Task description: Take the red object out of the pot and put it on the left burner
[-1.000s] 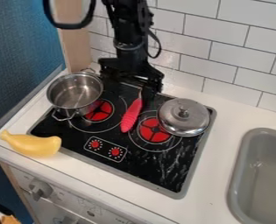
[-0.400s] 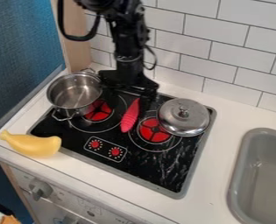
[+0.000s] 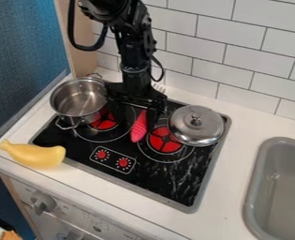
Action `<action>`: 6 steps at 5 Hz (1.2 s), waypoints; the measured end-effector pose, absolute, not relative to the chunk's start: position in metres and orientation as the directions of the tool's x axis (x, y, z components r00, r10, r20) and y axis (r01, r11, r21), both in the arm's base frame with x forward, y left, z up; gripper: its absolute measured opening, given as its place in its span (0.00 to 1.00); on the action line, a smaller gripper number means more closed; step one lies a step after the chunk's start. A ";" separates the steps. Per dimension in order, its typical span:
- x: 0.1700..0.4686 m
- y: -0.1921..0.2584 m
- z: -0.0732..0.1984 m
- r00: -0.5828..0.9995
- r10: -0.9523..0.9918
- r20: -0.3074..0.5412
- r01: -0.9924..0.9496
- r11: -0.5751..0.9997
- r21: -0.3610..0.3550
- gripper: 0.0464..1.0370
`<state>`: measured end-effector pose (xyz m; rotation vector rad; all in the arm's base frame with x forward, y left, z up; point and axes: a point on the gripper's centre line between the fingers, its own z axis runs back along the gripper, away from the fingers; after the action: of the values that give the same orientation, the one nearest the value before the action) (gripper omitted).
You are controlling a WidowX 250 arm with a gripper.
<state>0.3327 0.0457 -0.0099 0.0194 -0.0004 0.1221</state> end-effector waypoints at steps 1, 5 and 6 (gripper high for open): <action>0.335 0.043 -0.010 0.995 0.098 0.014 -0.098 0.995 0.020 0.93; 0.330 0.039 0.000 0.998 0.055 0.016 -0.056 0.997 0.046 0.38; 0.329 0.038 0.025 0.996 0.049 0.077 -0.053 0.997 0.051 0.36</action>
<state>0.3289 0.0385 0.0248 0.0531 -0.0758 0.0507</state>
